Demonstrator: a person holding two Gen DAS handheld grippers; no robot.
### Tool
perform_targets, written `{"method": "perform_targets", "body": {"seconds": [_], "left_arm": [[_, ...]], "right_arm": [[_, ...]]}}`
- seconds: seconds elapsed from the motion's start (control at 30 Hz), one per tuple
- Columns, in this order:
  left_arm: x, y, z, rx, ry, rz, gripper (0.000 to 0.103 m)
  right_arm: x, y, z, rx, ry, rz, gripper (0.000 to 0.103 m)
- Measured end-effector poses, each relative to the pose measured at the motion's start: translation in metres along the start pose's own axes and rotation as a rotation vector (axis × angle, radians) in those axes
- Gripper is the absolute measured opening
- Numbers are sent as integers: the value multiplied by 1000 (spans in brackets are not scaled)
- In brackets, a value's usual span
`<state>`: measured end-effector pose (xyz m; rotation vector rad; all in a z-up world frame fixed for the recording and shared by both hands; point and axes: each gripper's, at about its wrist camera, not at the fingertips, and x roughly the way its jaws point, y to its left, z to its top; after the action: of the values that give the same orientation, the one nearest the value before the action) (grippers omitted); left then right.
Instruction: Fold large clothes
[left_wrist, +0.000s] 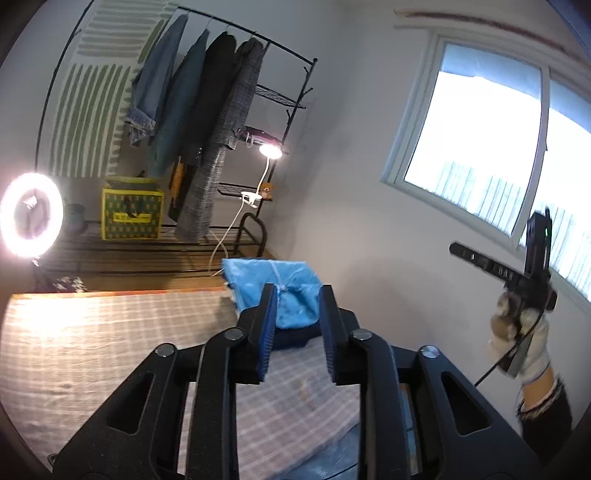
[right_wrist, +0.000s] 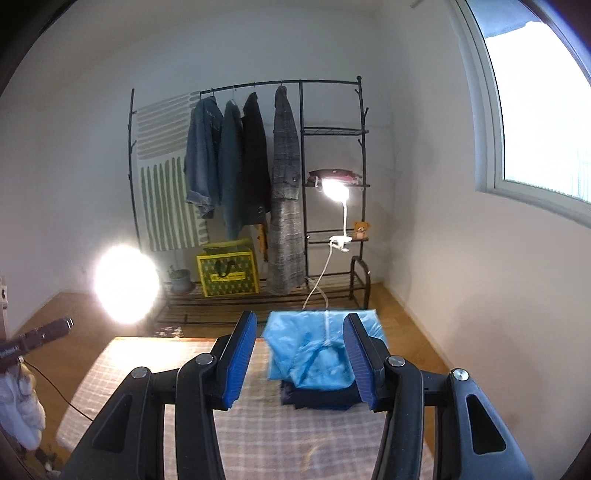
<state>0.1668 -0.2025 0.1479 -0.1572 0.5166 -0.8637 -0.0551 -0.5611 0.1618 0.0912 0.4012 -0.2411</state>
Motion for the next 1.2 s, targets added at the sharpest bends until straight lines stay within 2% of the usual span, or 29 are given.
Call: {"method": "perform_targets", "body": {"seconds": [0.1,0.13,0.17,0.23,0.27,0.33,0.37,0.5,0.63,0.77,0.93,1.1,1.2], "left_arm": [[-18,0,-18,23,20,25,31],[-22,1,-25,22,24,29,39],[-26,2,-32,25,29,38,54],[-36,1,-51,42,27,71,71],[-39,1,-60,57,28,86,77],[-42,0,-79,77,33,117,84],[-42,0,-88,89,42,129,88],[-38,-1,-123,115,70,181,93],[-27,3,-147,105,90,193,95],[-13,3,-165,147,85,252,97],[10,11,-182,160,95,285,101],[27,22,-191,165,89,320,103],[35,30,-194,156,72,346,103]], "right_arm": [[-12,8,-13,11,17,3,51],[-14,11,-18,15,23,-1,54],[-17,14,-24,18,27,-16,57],[-19,17,-37,22,26,-31,72],[-20,20,-46,26,22,-47,76],[-20,25,-67,21,21,-82,92],[-19,27,-78,21,26,-98,94],[-9,36,-124,1,66,-120,102],[5,41,-160,10,90,-125,103],[27,42,-182,16,143,-119,103],[48,49,-203,24,116,-156,103],[79,57,-223,29,151,-145,103],[92,64,-233,37,142,-150,103]]}}
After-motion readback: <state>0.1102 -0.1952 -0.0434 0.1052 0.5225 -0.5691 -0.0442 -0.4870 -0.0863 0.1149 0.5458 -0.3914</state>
